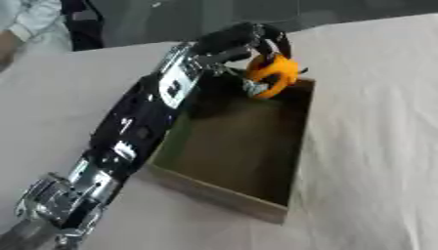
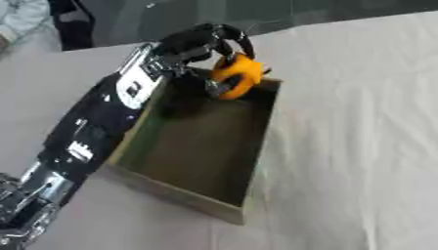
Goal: Pick up objects on the table and place them in the box.
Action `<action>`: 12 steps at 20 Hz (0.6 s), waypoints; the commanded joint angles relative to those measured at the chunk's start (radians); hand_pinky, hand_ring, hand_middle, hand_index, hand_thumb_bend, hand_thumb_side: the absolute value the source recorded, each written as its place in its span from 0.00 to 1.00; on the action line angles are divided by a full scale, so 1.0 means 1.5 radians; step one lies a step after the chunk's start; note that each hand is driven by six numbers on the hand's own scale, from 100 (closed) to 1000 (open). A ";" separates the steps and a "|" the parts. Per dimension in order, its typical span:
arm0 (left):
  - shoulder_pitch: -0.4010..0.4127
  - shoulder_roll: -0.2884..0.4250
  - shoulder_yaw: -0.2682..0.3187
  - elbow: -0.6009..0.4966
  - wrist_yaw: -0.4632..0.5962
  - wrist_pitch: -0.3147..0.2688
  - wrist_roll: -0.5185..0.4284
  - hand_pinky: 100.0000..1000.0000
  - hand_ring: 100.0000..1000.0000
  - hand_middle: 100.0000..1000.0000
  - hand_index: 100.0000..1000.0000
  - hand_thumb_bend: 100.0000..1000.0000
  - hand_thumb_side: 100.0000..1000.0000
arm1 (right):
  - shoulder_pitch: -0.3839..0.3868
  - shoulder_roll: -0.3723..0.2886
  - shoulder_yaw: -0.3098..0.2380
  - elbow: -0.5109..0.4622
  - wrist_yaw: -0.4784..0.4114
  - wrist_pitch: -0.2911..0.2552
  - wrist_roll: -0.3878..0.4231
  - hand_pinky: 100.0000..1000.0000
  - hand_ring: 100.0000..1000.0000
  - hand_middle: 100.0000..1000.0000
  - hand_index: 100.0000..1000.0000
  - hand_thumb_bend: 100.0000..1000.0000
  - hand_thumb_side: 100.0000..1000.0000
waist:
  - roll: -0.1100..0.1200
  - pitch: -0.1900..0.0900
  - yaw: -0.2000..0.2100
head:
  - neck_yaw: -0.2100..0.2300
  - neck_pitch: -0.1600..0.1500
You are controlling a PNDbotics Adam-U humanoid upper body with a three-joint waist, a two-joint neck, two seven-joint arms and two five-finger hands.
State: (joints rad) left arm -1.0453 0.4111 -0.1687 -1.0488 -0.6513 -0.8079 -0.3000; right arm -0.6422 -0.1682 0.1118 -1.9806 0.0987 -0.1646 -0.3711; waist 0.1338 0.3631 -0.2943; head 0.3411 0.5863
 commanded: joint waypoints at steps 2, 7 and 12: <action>0.004 0.004 -0.005 0.006 -0.040 -0.066 -0.076 0.78 0.71 0.62 0.29 0.00 0.07 | -0.005 -0.006 -0.003 -0.013 -0.002 0.001 -0.003 0.56 0.82 0.53 0.76 0.03 0.58 | -0.005 -0.016 0.003 | -0.005 -0.002; 0.016 -0.002 -0.009 0.022 -0.089 -0.066 -0.076 0.78 0.71 0.63 0.30 0.00 0.06 | -0.004 -0.007 -0.003 -0.013 -0.002 0.002 -0.004 0.56 0.82 0.53 0.76 0.03 0.58 | -0.006 -0.016 0.006 | -0.008 -0.002; 0.022 -0.008 -0.022 0.029 -0.111 -0.066 -0.089 0.80 0.73 0.66 0.33 0.00 0.06 | -0.005 -0.007 -0.003 -0.013 -0.002 0.003 -0.004 0.56 0.82 0.53 0.76 0.03 0.58 | -0.006 -0.015 0.007 | -0.008 -0.002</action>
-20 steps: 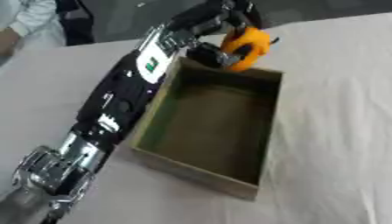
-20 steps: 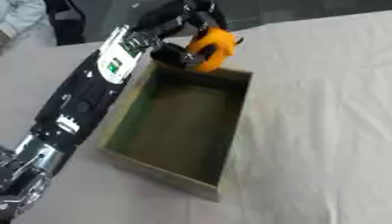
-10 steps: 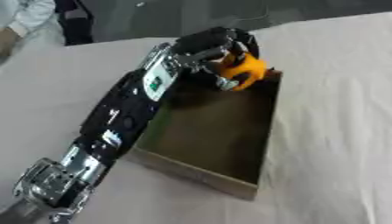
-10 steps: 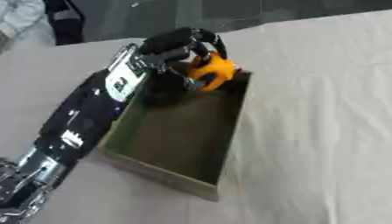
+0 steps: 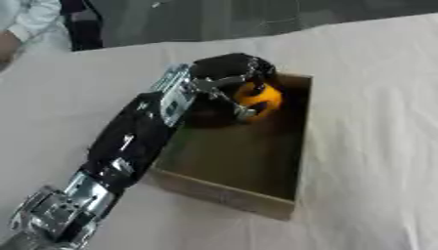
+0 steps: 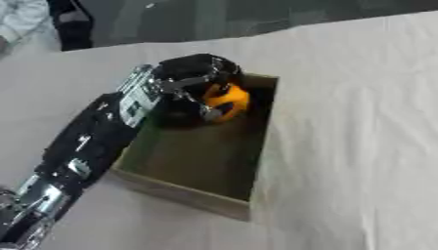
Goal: Pick up objects on the table and place them in the box.
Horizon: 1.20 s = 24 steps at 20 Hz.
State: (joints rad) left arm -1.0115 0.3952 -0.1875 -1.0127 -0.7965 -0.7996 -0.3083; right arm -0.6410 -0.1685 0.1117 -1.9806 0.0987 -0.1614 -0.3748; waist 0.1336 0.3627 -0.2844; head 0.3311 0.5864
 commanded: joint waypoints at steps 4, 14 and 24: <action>0.004 0.000 -0.018 0.003 -0.014 -0.072 -0.128 0.81 0.75 0.68 0.38 0.00 0.04 | -0.005 -0.007 -0.002 -0.013 -0.002 0.001 -0.001 0.56 0.82 0.53 0.76 0.03 0.58 | -0.007 -0.017 0.003 | -0.003 -0.002; 0.010 0.008 -0.022 -0.042 0.051 -0.072 -0.243 0.87 0.83 0.79 0.79 0.16 0.13 | 0.000 -0.006 -0.005 -0.013 -0.001 0.004 -0.006 0.56 0.82 0.54 0.76 0.03 0.58 | -0.012 -0.026 0.012 | -0.007 0.000; 0.027 0.027 0.013 -0.096 0.180 -0.072 -0.355 0.88 0.82 0.77 0.83 0.26 0.52 | 0.007 -0.003 -0.010 -0.013 0.002 0.007 -0.013 0.57 0.82 0.54 0.76 0.03 0.58 | -0.025 -0.043 0.032 | -0.019 0.009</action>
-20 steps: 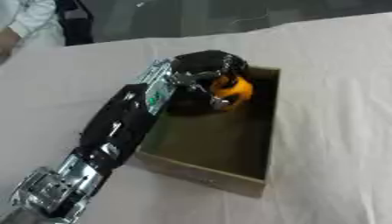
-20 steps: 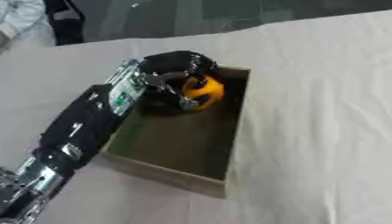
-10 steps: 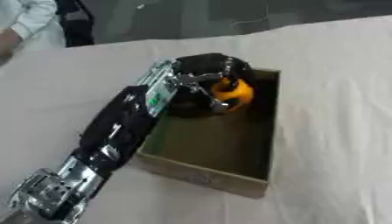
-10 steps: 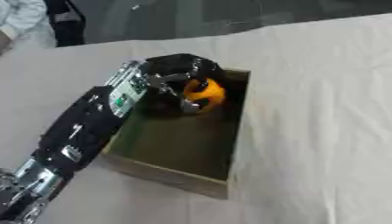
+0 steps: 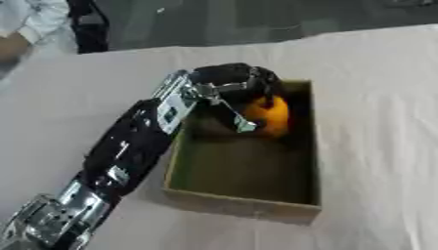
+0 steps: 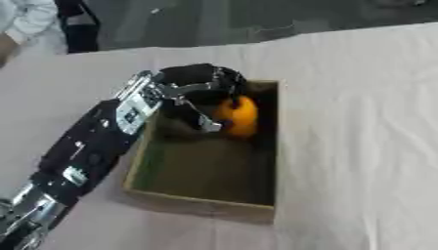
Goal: Pick up objects on the table and place them in the box.
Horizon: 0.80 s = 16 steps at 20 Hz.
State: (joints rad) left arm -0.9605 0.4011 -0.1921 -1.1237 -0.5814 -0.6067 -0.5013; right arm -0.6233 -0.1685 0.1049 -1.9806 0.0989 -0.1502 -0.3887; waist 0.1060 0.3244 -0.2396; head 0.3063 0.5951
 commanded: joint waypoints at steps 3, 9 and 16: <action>-0.002 0.030 0.033 -0.041 0.081 -0.200 -0.255 0.88 0.82 0.77 0.83 0.26 0.54 | -0.004 -0.002 -0.007 -0.013 0.003 0.000 -0.006 0.57 0.82 0.54 0.76 0.03 0.58 | -0.012 -0.021 0.007 | -0.005 0.007; 0.012 0.053 0.073 -0.104 0.159 -0.200 -0.241 0.88 0.82 0.80 0.83 0.19 0.49 | -0.002 -0.002 -0.010 -0.013 0.006 0.002 -0.010 0.57 0.82 0.54 0.76 0.03 0.58 | -0.021 -0.027 0.019 | -0.012 0.012; 0.069 0.106 0.132 -0.222 0.342 -0.108 -0.078 0.81 0.63 0.57 0.78 0.00 0.48 | 0.008 -0.011 -0.017 -0.013 0.013 0.002 -0.018 0.57 0.82 0.54 0.76 0.03 0.58 | -0.029 -0.037 0.046 | -0.046 0.030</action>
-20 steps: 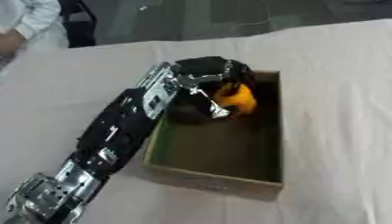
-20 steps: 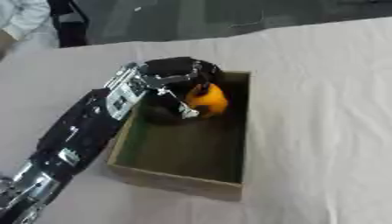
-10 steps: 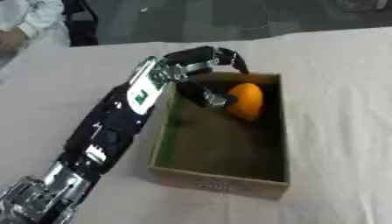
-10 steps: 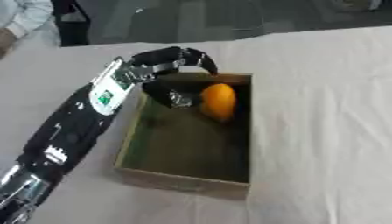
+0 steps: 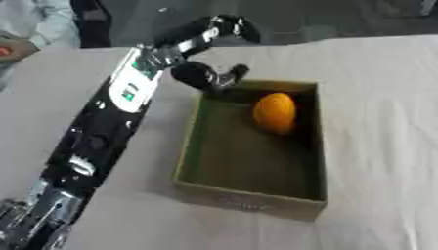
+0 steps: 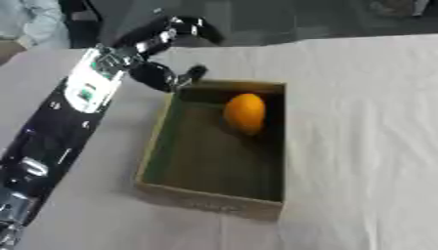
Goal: Pick up objects on the table and place them in the box.
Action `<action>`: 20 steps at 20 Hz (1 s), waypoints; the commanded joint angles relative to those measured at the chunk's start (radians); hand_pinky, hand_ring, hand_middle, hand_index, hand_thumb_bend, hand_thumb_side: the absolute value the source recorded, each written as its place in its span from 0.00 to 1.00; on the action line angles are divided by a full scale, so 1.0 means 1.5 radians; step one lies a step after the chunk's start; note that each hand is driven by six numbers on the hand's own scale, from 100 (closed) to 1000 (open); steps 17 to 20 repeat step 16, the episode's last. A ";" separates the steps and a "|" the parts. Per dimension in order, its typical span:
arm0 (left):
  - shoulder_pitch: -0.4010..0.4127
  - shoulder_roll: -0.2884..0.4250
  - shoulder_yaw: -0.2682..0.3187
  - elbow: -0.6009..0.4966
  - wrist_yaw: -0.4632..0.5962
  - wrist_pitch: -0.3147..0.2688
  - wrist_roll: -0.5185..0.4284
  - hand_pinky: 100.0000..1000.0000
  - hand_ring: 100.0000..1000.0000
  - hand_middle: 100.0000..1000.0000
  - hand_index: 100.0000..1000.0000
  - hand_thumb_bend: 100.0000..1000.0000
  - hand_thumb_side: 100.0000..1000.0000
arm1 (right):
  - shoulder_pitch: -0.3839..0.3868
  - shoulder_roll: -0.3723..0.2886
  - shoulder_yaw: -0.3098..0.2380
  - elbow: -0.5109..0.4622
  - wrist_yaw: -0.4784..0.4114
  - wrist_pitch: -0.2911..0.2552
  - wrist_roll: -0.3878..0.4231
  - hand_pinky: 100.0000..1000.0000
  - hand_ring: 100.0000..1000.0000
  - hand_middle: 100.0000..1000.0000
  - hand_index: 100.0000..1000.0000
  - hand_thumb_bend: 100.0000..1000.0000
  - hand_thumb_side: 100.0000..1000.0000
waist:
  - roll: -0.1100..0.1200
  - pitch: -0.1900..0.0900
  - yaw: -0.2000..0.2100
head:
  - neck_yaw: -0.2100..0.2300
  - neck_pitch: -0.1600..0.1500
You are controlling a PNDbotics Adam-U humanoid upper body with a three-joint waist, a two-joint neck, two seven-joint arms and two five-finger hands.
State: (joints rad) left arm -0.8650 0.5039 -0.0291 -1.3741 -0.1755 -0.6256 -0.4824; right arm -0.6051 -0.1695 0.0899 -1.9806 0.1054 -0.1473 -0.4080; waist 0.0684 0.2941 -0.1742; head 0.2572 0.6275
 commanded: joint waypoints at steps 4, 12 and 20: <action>0.073 0.058 0.069 -0.178 0.224 0.084 0.023 0.76 0.54 0.48 0.79 0.00 0.54 | 0.003 -0.016 -0.013 -0.013 0.012 0.000 -0.014 0.57 0.82 0.54 0.76 0.03 0.58 | -0.011 -0.021 0.024 | -0.051 0.012; 0.200 0.052 0.185 -0.393 0.385 0.313 0.261 0.71 0.50 0.45 0.70 0.00 0.53 | 0.012 -0.028 -0.024 -0.013 0.017 -0.001 -0.026 0.56 0.82 0.54 0.76 0.05 0.58 | -0.027 -0.023 0.061 | -0.096 0.024; 0.246 0.044 0.228 -0.416 0.399 0.323 0.353 0.70 0.50 0.45 0.69 0.00 0.53 | 0.016 -0.033 -0.028 -0.013 0.020 0.000 -0.032 0.56 0.82 0.54 0.76 0.05 0.59 | -0.034 -0.022 0.077 | -0.105 0.029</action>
